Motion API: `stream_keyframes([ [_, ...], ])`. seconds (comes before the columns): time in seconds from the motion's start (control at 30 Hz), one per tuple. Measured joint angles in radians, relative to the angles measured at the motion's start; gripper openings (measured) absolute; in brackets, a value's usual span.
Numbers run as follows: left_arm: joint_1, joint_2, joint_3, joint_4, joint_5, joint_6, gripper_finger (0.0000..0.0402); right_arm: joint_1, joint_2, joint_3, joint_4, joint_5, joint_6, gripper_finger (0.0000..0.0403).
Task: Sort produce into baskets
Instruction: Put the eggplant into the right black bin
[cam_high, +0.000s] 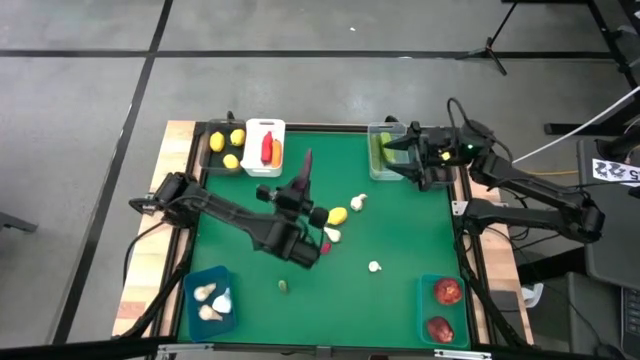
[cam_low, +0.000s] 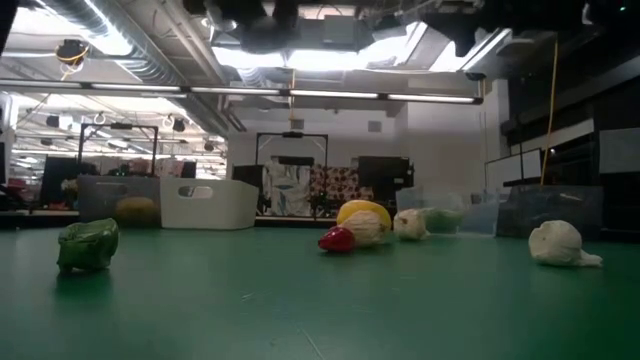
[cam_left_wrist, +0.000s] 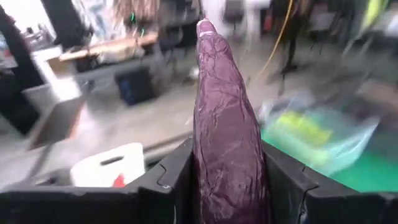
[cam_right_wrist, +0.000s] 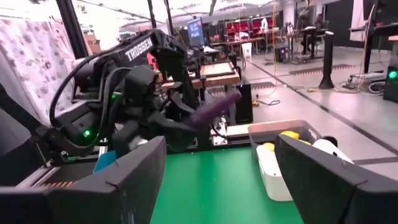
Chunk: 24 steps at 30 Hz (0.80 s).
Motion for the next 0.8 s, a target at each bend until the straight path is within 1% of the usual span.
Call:
stream_keyframes([
  [0.07,0.021,0.0,0.0,0.068,0.085,0.147,0.014,0.0,0.019,0.0,0.0,-0.001,-0.004,0.0301],
  [0.13,0.032,0.0,0.0,0.197,0.156,0.381,0.014,0.0,0.043,0.0,-0.006,0.001,-0.005,0.0301],
  [0.2,0.06,0.0,0.0,0.324,0.236,0.613,0.0139,0.0,0.067,0.0,-0.01,0.028,-0.008,0.0301],
  [0.27,0.115,0.0,-0.003,0.494,0.42,0.824,0.0139,-0.001,0.092,0.0,-0.009,0.056,-0.008,0.0301],
  [0.33,0.16,0.0,-0.031,0.72,0.599,1.037,0.0139,-0.001,0.118,0.0,-0.01,0.072,-0.011,0.0301],
  [0.4,0.18,0.0,-0.067,0.944,0.775,1.228,0.0139,-0.001,0.132,0.0,-0.016,0.072,-0.013,0.0301],
  [0.47,0.195,-0.005,-0.086,1.07,0.965,1.377,0.014,-0.001,0.132,0.0,-0.042,0.055,-0.04,0.0301],
  [0.5,0.205,-0.013,-0.095,1.088,1.038,1.426,0.0141,-0.001,0.126,0.0,-0.065,0.047,-0.06,0.0301],
  [0.53,0.219,-0.021,-0.105,1.106,1.084,1.454,0.0144,-0.002,0.114,0.0,-0.094,0.044,-0.077,0.0301],
  [0.57,0.234,-0.04,-0.121,1.116,1.107,1.465,0.0146,-0.005,0.099,0.0,-0.117,0.042,-0.093,0.0301],
  [0.63,0.263,-0.085,-0.175,1.133,1.107,1.465,0.0151,-0.023,0.061,0.0,-0.155,0.038,-0.113,0.0301],
  [0.67,0.276,-0.113,-0.211,1.176,1.106,1.459,0.0152,-0.032,0.035,0.0,-0.177,0.039,-0.121,0.0301],
  [0.73,0.3,-0.18,-0.312,1.309,1.111,1.455,0.0153,-0.052,-0.022,0.0,-0.211,0.039,-0.141,0.0301],
  [0.8,0.323,-0.246,-0.442,1.527,1.134,1.464,0.0151,-0.073,-0.09,0.0,-0.231,0.039,-0.159,0.0301],
])
